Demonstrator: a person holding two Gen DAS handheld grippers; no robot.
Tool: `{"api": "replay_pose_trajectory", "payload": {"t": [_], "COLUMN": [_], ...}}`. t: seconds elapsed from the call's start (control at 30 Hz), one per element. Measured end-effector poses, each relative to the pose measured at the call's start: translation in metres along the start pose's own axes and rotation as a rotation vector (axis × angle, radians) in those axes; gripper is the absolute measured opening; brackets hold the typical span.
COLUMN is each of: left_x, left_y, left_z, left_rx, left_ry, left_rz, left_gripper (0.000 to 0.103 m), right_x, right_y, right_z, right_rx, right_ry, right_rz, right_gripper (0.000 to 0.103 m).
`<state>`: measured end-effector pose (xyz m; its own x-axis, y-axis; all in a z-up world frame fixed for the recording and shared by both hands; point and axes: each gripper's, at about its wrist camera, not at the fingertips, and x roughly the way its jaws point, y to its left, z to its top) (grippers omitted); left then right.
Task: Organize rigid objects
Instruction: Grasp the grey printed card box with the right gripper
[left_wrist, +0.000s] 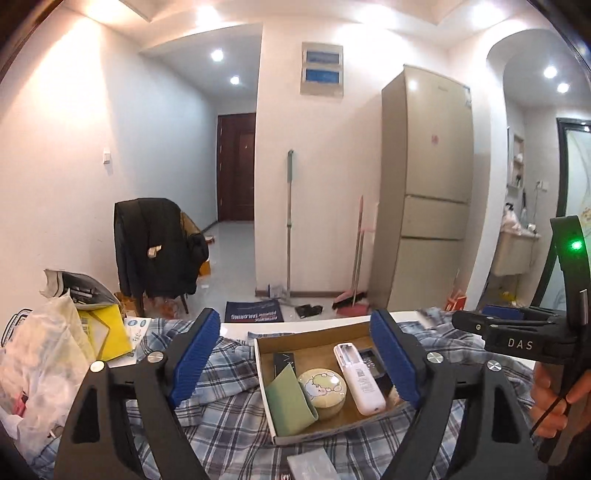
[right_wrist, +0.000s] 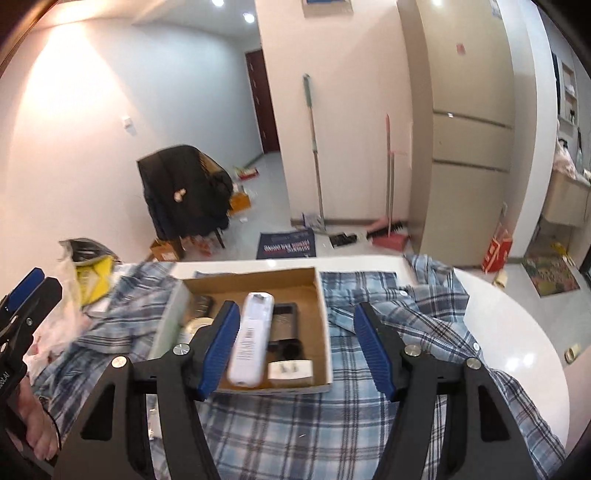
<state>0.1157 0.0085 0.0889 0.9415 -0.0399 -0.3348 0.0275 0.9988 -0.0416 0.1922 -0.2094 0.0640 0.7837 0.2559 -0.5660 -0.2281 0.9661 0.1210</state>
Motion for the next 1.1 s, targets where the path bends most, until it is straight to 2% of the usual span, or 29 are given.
{"api": "replay_pose_trajectory", "payload": {"t": [0.1, 0.23, 0.43, 0.5, 0.8, 1.0, 1.1], "left_x": [-0.013, -0.03, -0.05, -0.054, -0.045, -0.021, -0.017], "left_y": [0.009, 0.019, 0.032, 0.038, 0.068, 0.098, 0.103], "left_z": [-0.003, -0.018, -0.046, -0.054, -0.085, -0.099, -0.102], "left_rx": [-0.032, -0.051, -0.024, -0.022, -0.076, -0.197, -0.227], "left_ry": [0.017, -0.002, -0.055, -0.051, -0.016, 0.09, 0.107], "left_rz": [-0.051, -0.046, 0.008, 0.006, 0.018, -0.04, -0.038], "left_gripper": [0.103, 0.103, 0.103, 0.103, 0.103, 0.103, 0.103], "right_x": [-0.023, -0.042, -0.047, -0.046, -0.015, 0.019, 0.04], "right_y": [0.01, 0.02, 0.035, 0.039, 0.072, 0.095, 0.106], "right_z": [-0.005, -0.015, -0.033, -0.037, -0.061, -0.08, -0.091], "right_rx": [-0.003, -0.006, -0.033, -0.033, -0.083, -0.112, -0.121], "right_ry": [-0.042, -0.069, -0.039, -0.027, 0.079, 0.169, 0.244], "right_rz": [-0.004, 0.002, 0.003, 0.002, 0.003, 0.007, 0.028], "right_gripper": [0.063, 0.067, 0.068, 0.068, 0.068, 0.068, 0.068]}}
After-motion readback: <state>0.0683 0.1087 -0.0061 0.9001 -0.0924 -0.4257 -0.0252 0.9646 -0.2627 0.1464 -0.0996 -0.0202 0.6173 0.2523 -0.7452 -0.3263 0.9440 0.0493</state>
